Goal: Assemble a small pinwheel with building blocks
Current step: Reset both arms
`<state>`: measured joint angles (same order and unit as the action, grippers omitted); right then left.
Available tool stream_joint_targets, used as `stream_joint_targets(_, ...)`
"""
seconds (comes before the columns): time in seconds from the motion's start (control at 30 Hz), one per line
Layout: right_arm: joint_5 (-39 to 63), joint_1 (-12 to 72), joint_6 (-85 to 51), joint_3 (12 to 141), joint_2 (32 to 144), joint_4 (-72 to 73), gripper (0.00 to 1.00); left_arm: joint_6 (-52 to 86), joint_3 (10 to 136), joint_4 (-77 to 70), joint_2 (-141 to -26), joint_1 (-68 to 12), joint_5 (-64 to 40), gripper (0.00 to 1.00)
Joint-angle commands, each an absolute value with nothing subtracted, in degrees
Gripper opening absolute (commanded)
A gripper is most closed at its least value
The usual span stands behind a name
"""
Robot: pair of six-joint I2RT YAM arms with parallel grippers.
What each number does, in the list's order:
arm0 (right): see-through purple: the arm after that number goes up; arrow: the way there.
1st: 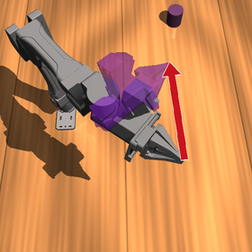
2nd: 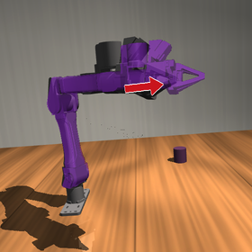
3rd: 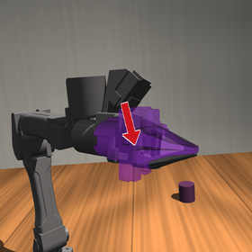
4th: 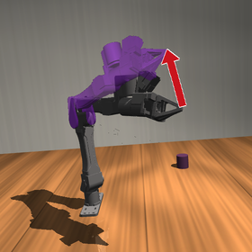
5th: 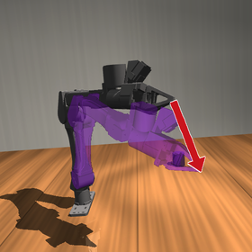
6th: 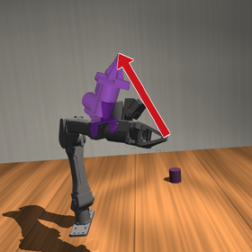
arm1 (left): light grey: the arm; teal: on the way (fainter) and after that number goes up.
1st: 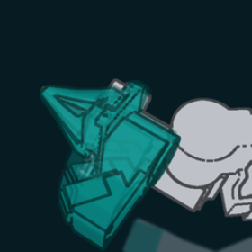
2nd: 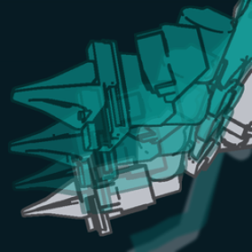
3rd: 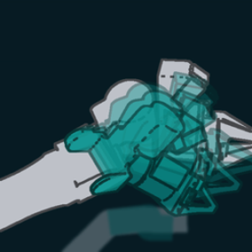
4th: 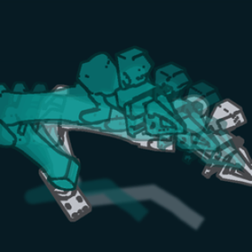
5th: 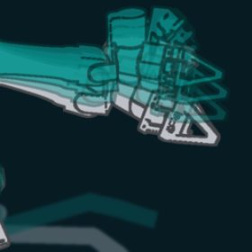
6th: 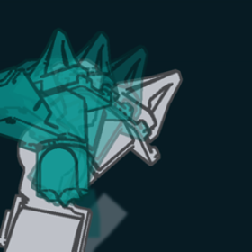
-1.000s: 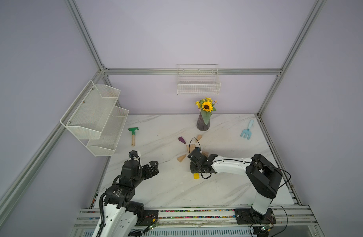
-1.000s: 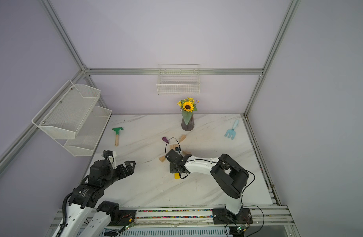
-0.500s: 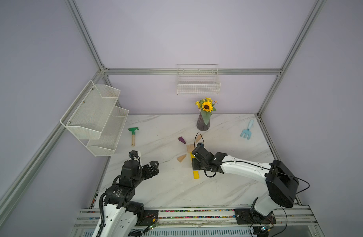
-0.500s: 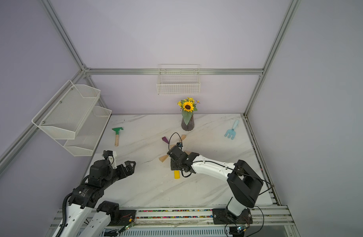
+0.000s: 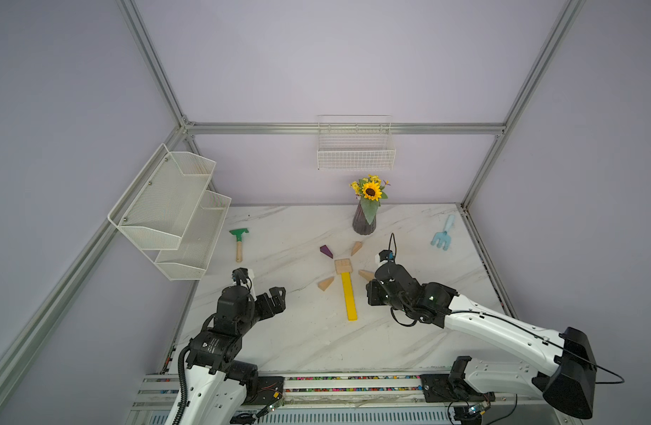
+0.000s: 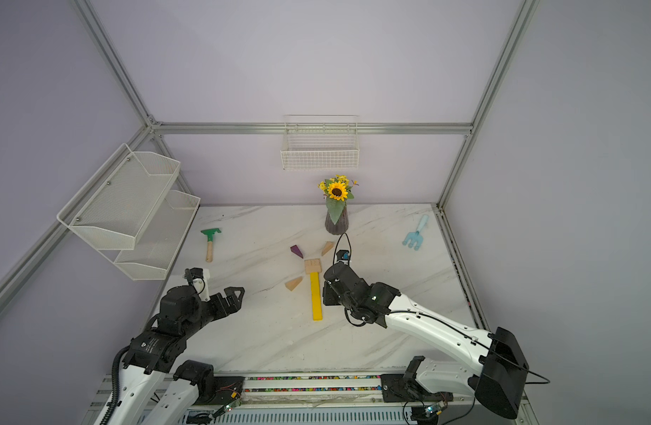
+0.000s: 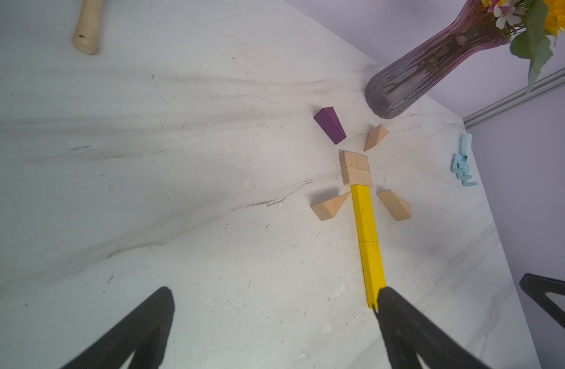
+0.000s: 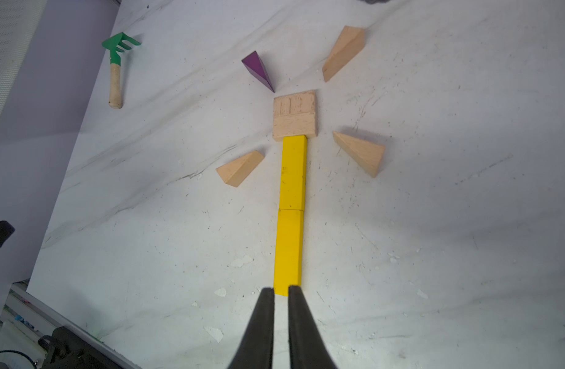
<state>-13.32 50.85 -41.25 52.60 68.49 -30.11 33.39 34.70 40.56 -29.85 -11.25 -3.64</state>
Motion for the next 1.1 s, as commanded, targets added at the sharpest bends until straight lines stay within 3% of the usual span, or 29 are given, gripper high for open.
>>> stream_joint_targets(0.0,-16.0,50.6,-41.8,50.8,65.1,-28.8,0.13,30.7,36.0,34.5,-30.6,-10.9,-4.2,1.0)
stream_joint_targets(0.13,-18.3,45.9,-37.2,49.9,63.4,-25.3,0.13,25.8,36.4,26.6,-32.0,-10.9,-1.5,1.0)
stream_joint_targets(0.33,-16.8,27.8,-22.2,47.2,61.8,-11.5,0.18,14.9,33.3,6.7,-37.7,-10.6,11.8,1.0)
stream_joint_targets(0.4,-16.5,22.6,-17.6,44.4,61.6,-3.6,0.26,12.6,31.5,-0.4,-41.9,-10.1,14.6,1.0)
stream_joint_targets(0.57,-13.5,9.8,-11.3,37.5,65.6,15.8,0.59,7.7,28.1,-15.7,-55.2,-7.0,15.1,1.0)
stream_joint_targets(0.77,-6.5,1.1,-4.6,28.8,74.5,40.8,0.95,9.6,21.8,-32.5,-66.3,-1.2,13.9,1.0)
stream_joint_targets(0.87,-6.9,-0.1,-2.3,21.9,78.2,59.1,0.97,8.9,20.0,-37.4,-71.7,0.0,13.4,1.0)
stream_joint_targets(1.07,-7.6,-3.1,-2.2,17.0,89.6,79.9,0.97,2.5,21.3,-46.2,-79.9,0.8,10.9,1.0)
